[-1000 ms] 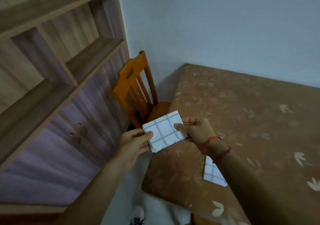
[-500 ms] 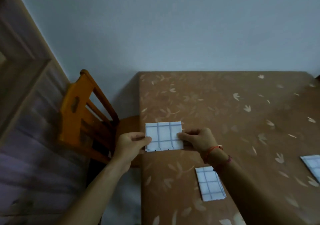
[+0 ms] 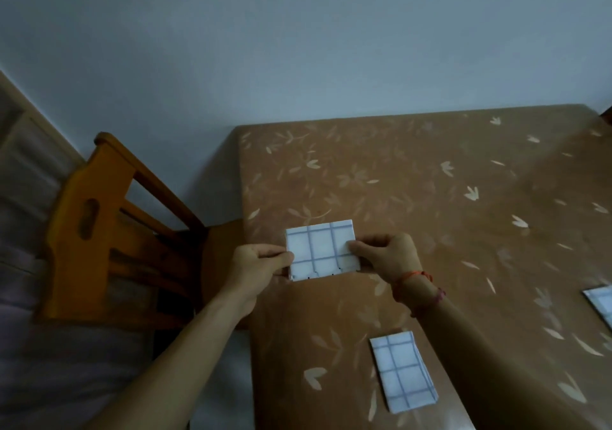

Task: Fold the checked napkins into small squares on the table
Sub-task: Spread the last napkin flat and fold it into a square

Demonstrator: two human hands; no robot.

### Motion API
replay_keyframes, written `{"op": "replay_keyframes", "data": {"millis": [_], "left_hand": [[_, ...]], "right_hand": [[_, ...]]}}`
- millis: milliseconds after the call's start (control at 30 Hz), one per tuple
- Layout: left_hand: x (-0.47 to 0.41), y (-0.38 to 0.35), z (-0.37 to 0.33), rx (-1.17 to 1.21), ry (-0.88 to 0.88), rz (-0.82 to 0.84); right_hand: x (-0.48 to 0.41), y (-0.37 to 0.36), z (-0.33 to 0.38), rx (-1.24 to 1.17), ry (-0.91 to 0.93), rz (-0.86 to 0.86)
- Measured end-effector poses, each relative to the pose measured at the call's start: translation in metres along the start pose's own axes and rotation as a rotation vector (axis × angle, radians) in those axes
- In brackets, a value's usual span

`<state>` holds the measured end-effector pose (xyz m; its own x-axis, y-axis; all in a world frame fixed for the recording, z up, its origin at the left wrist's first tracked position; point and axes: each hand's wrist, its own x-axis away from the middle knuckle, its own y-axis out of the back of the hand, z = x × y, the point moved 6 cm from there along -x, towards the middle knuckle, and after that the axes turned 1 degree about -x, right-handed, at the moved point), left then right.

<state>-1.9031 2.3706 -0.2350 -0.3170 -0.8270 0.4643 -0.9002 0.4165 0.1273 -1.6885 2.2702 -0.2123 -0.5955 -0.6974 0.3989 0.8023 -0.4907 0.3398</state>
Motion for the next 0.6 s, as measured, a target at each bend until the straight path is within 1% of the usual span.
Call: {"op": "replay_keyframes", "data": {"millis": [233,433,600], "left_hand": [[-0.065,-0.031,-0.004,-0.046,-0.010,-0.095],[-0.139,-0.049,-0.001,-0.105,-0.005,-0.146],[-0.197,-0.052,-0.004,-0.121,-0.022,-0.212]], "right_hand": [[-0.086,0.003,-0.016,0.034,0.036,-0.048],[-0.175,-0.006,-0.018,0.169,0.095,-0.070],[-0.231,-0.023,-0.015,0.278,0.134,-0.082]]}}
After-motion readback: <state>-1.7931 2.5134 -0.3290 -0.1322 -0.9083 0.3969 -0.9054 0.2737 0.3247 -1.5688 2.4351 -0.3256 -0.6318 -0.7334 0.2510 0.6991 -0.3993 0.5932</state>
